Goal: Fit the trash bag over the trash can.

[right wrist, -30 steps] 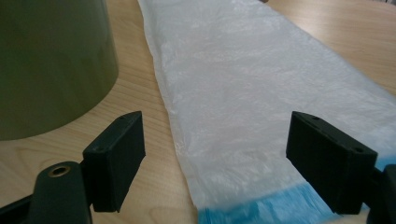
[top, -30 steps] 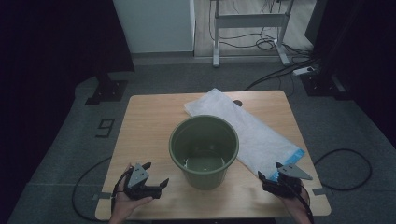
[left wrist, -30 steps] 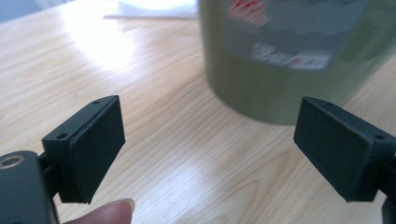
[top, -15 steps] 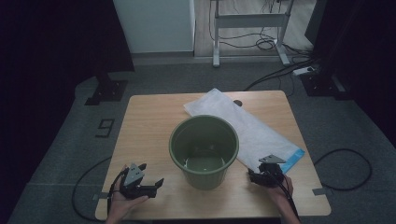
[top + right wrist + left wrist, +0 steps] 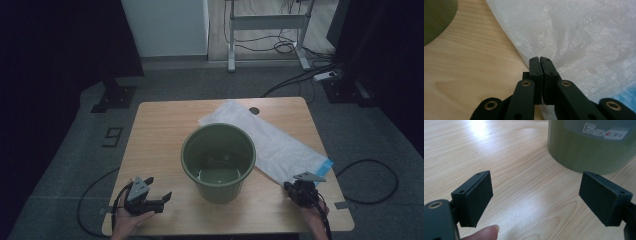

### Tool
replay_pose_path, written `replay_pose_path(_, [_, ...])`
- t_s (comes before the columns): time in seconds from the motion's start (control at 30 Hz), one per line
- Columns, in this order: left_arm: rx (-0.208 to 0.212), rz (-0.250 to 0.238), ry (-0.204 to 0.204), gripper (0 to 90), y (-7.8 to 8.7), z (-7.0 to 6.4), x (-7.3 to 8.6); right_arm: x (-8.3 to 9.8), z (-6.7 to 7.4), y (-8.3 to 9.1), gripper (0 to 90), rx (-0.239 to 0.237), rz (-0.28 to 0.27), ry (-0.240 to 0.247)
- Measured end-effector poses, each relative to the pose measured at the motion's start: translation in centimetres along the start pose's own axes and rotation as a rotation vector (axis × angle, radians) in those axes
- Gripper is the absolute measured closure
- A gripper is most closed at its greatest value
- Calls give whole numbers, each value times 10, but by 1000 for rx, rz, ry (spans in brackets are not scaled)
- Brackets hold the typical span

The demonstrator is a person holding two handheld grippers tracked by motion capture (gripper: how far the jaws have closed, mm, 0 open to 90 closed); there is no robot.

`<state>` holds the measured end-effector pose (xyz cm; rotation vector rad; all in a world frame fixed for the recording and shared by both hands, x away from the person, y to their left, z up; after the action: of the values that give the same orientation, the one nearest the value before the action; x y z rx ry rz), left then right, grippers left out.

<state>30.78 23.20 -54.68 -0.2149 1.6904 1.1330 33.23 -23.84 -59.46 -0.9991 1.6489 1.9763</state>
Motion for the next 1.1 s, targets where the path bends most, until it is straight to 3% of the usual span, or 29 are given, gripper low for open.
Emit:
replay_pose_path(0.1, [1,4,-13,118,-1,-1,-2,8,-6,9,878,-7,3,-17])
replay_pose_path(0.23, [10,-20,-7,124,-2,0,-9,27,-25,31,883,50,12,-32])
replay_pose_path(0.43, [14,-20,-6,128,-5,1,-12,43,-32,48,879,68,11,-42])
replay_pose_path(0.53, [18,-33,-7,137,-5,-1,-16,40,-31,54,659,93,-7,-36])
replay_pose_path(0.57, [18,-33,-7,137,-5,-1,-16,40,-31,54,659,93,-7,-36])
replay_pose_path(0.63, [20,-27,-14,137,-6,-2,-14,27,-18,53,478,127,-51,5])
replay_pose_path(0.67, [22,-25,-15,138,-6,-3,-14,21,-11,51,433,131,-62,19])
replay_pose_path(0.77, [20,-24,-18,140,-7,-4,-15,2,11,37,340,67,-95,60])
replay_pose_path(0.8, [21,-25,-21,140,-7,-5,-16,2,11,37,340,67,-95,60])
replay_pose_path(0.9, [23,-24,-35,140,-9,-9,-18,-14,29,17,278,16,-116,106])
replay_pose_path(0.93, [21,-17,-41,140,-9,-10,-17,-19,35,3,254,0,-107,128])
replay_pose_path(1.1, [18,-11,-36,140,-7,-10,-14,-34,45,-22,223,-29,-102,140])
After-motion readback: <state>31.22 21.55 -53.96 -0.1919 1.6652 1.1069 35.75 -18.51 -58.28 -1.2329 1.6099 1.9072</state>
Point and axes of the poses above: each handheld gripper's, and its own axes: y roughly backward along the jaws, x roughly out of its underside, z roughly to its left, the point moved 7 cm from there along -y, roughly forward along the jaws, and after that the axes turned 3 degrees about x, right-handed, at the moved point
